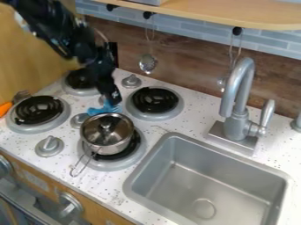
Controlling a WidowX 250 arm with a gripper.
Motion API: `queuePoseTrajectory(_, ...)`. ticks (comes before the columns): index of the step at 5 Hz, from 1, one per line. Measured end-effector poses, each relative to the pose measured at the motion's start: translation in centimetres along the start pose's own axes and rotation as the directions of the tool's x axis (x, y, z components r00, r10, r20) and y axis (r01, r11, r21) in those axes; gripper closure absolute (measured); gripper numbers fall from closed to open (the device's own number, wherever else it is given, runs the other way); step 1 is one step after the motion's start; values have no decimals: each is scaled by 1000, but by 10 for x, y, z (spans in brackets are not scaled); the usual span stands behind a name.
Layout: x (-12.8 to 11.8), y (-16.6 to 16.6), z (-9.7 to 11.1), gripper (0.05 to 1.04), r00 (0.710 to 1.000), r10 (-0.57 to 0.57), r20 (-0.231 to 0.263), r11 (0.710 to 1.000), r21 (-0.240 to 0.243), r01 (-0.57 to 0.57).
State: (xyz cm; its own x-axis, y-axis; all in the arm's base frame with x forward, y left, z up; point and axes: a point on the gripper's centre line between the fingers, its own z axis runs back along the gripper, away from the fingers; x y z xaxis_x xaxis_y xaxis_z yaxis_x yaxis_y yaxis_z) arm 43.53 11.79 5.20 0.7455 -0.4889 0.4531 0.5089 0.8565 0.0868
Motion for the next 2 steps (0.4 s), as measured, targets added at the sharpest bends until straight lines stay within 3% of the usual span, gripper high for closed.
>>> queuePoseTrajectory(1,0,9,29,79,998,-33,45,998,57,30)
queuePoseTrajectory(2,2,9,32,79,998,-44,49,997,64,41)
